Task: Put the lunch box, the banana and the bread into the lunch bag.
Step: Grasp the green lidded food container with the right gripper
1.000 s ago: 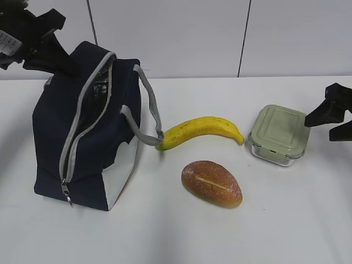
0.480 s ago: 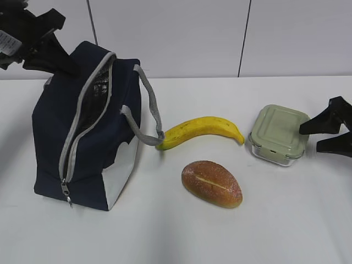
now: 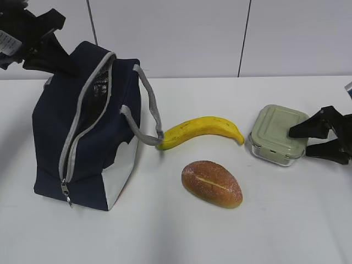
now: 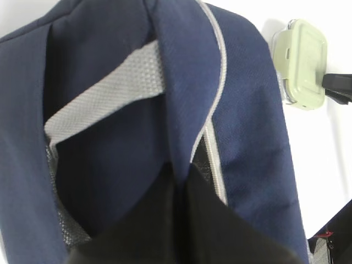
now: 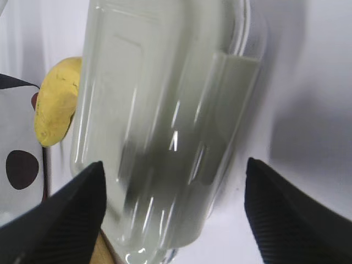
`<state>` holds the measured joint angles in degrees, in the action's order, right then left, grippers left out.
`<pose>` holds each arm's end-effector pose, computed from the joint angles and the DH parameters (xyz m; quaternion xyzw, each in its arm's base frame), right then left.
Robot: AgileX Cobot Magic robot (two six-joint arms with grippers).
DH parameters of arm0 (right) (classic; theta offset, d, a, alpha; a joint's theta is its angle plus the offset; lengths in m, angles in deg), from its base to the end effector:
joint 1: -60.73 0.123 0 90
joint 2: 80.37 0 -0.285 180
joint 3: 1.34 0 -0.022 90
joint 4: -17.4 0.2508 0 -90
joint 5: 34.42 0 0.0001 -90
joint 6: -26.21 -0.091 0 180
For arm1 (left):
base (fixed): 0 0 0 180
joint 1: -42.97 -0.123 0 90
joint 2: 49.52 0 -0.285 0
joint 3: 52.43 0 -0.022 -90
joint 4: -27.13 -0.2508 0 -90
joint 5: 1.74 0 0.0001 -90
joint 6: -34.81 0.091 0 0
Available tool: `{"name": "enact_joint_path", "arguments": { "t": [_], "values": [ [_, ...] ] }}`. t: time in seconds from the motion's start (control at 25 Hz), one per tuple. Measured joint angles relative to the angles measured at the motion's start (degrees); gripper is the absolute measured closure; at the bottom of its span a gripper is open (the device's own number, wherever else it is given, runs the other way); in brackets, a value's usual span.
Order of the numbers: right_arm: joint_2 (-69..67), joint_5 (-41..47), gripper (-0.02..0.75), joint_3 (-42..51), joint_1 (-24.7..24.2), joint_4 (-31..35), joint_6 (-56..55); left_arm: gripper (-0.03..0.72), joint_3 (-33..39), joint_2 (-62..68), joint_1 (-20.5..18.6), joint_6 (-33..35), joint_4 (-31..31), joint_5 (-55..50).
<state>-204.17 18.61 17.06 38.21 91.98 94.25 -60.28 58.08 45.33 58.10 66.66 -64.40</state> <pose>0.3482 -0.0684 0.1201 0.0871 0.8917 0.3785 0.2324 0.3652 -0.0666 0.3053 0.1016 0.9307 -0.2891 0.1997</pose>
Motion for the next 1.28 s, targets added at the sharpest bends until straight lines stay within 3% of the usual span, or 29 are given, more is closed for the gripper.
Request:
{"name": "enact_joint_path", "arguments": {
  "t": [0.44, 0.76, 0.96, 1.28],
  "values": [
    [-0.4, -0.1, 0.153, -0.5, -0.6, 2.8, 4.0, 0.688, 0.0, 0.0, 0.0, 0.0, 0.0, 0.0],
    [-0.9, 6.4, 0.153, -3.2, -4.7, 2.8, 4.0, 0.688, 0.0, 0.0, 0.0, 0.0, 0.0, 0.0],
    [-6.1, 12.1, 0.152, -5.0, -4.8, 2.4, 1.3, 0.688, 0.0, 0.0, 0.0, 0.0, 0.0, 0.0],
    [-8.6, 12.7, 0.164, -5.4, -4.8, 2.3, 0.5, 0.688, 0.0, 0.0, 0.1, 0.0, 0.0, -0.1]
  ]
}}
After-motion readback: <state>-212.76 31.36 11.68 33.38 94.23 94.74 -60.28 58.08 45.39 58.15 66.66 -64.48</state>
